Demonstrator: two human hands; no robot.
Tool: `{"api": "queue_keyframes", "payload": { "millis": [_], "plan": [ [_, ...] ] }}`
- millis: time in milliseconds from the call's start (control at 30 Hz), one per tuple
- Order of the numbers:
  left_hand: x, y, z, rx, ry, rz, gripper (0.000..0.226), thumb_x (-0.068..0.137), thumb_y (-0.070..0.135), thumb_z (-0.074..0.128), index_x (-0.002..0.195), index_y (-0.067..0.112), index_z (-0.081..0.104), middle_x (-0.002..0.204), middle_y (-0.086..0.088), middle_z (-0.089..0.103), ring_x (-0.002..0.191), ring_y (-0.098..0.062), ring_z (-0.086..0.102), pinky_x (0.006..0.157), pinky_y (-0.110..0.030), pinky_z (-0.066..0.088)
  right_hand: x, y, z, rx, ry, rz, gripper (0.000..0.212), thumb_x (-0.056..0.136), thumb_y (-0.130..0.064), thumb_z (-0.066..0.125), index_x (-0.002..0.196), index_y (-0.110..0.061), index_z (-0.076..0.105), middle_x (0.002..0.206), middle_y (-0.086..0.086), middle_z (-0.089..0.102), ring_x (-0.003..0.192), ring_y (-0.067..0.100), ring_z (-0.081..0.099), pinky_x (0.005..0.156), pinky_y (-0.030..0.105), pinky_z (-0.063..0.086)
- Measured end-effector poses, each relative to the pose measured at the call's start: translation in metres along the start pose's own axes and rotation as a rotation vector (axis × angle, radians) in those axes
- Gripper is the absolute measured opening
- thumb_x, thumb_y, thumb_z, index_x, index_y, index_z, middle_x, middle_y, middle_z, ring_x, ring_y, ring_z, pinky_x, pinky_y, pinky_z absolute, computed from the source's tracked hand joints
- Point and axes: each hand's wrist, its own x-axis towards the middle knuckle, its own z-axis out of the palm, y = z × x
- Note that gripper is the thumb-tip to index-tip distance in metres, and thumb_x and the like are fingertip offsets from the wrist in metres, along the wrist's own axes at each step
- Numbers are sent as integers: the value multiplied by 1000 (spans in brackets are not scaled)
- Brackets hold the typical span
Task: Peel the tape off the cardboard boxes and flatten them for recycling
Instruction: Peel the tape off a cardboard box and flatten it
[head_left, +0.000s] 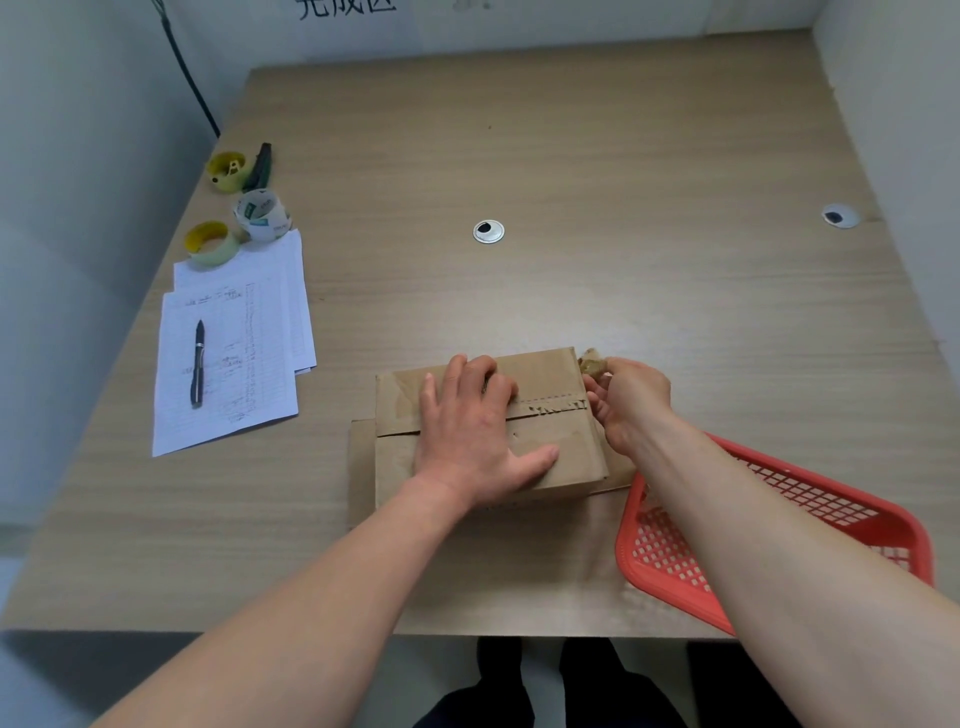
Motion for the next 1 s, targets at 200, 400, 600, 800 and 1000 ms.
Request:
{"api": "queue_keyframes", "payload": {
  "millis": [200, 400, 600, 800, 1000],
  "plan": [
    [0, 0, 1, -8, 13, -3, 81, 58, 82, 46, 114, 23, 53, 134, 0, 40, 137, -31, 33, 113, -60, 22, 5, -5, 4, -101, -105, 41, 22, 91, -24, 71, 93, -6, 58, 68, 6, 58, 46, 13, 51, 38, 22, 37],
    [-1, 0, 4, -27, 26, -9, 80, 58, 81, 48, 114, 23, 54, 135, -1, 42, 139, -32, 32, 114, -60, 20, 17, 5, 9, -125, -106, -5, 16, 87, -13, 76, 91, -6, 62, 75, 11, 61, 42, 12, 49, 35, 20, 36],
    [0, 0, 5, -46, 37, -20, 79, 58, 79, 49, 113, 23, 54, 135, -1, 43, 139, -32, 31, 115, -60, 19, 18, 15, 0, -374, -58, -350, 23, 90, -24, 71, 72, -12, 67, 63, 1, 66, 60, 16, 62, 67, 39, 54],
    [0, 0, 3, -14, 6, -24, 81, 59, 81, 46, 116, 24, 52, 136, 1, 39, 141, -30, 29, 116, -59, 17, 12, 11, -6, -456, -119, -455, 27, 98, -23, 63, 74, -11, 68, 66, -2, 65, 49, 2, 59, 60, 36, 55],
    [0, 0, 2, 4, -8, -27, 81, 59, 82, 45, 117, 25, 51, 137, 1, 39, 141, -30, 28, 116, -59, 18, 5, 4, -11, -449, -156, -403, 29, 101, -23, 56, 76, -13, 65, 75, 1, 65, 60, 7, 63, 52, 26, 46]
  ]
}}
